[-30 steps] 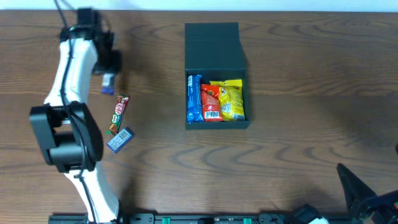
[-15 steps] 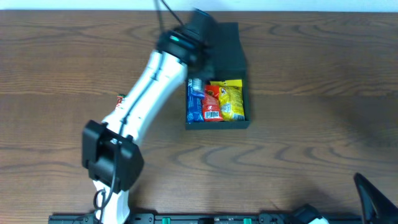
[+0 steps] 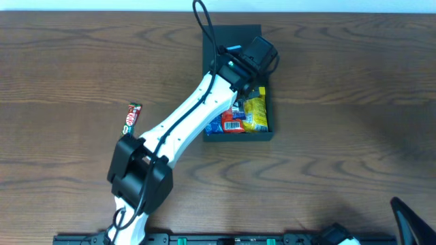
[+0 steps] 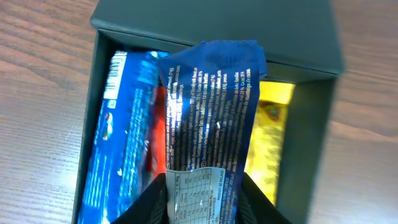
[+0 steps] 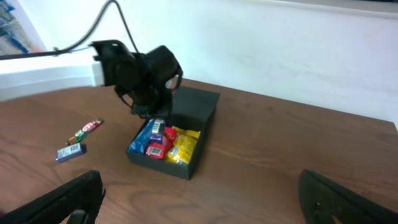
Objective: Pack container
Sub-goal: 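Carry the dark bar over the box and lower it in, then press the dark bar down into the box beside the blue bar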
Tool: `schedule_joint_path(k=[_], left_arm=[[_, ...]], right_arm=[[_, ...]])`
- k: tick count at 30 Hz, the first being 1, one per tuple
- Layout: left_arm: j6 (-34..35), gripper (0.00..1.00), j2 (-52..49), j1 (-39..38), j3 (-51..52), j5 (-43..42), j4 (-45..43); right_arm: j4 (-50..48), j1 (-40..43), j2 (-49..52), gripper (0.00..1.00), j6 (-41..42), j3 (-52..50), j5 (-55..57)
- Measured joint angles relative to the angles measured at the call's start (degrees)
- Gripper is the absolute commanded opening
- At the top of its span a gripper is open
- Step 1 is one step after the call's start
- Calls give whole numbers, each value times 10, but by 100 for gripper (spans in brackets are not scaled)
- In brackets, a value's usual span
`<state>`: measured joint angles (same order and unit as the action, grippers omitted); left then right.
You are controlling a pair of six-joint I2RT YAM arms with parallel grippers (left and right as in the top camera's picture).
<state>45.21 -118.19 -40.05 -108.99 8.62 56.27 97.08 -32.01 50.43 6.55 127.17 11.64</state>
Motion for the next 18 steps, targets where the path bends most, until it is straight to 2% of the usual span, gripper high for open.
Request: schedule_joint_path(k=[18], left_arm=[[-67,6,-43,62,6,-75,14]], right_arm=[[0,0,0,99,0,0,-26]])
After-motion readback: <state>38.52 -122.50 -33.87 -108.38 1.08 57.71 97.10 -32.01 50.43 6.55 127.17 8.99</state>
